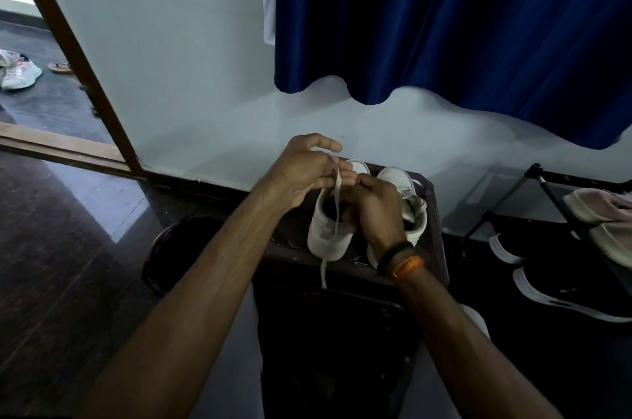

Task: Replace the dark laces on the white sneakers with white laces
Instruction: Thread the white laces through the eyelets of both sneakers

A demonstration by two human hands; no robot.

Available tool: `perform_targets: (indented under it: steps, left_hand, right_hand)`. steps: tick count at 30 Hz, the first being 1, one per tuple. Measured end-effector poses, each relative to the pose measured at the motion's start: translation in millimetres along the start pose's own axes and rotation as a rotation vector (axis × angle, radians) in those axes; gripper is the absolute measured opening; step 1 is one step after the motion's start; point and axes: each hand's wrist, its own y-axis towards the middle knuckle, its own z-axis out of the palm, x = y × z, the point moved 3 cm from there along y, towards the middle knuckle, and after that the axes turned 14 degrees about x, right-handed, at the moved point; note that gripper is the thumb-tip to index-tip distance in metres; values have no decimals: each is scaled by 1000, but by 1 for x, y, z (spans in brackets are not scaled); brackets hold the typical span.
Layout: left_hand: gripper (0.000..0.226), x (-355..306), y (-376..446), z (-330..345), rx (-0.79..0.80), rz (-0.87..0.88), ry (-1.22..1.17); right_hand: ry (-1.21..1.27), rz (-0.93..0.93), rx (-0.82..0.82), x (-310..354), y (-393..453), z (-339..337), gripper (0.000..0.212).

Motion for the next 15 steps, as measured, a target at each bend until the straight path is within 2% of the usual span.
perform_targets:
  steps: [2, 4, 6, 8, 12, 15]
  left_hand:
    - [23, 3, 1, -1, -39, 33, -28]
    - [19, 6, 0, -3, -80, 60, -67]
    - [17, 9, 0, -8, -115, 78, -61]
    - [14, 12, -1, -15, -144, 63, 40]
    - [10, 21, -3, -23, -93, -12, 506]
    - [8, 26, -5, -17, 2, -33, 696]
  right_hand:
    - [395, 146, 162, 5, -9, 8, 27]
    - [483, 245, 303, 9, -16, 10, 31]
    - [413, 228, 334, 8, -19, 6, 27]
    - [322, 133, 257, 8, -19, -3, 23]
    - [24, -82, 74, 28, -15, -28, 21]
    - [-213, -141, 1, 41, -7, -39, 24]
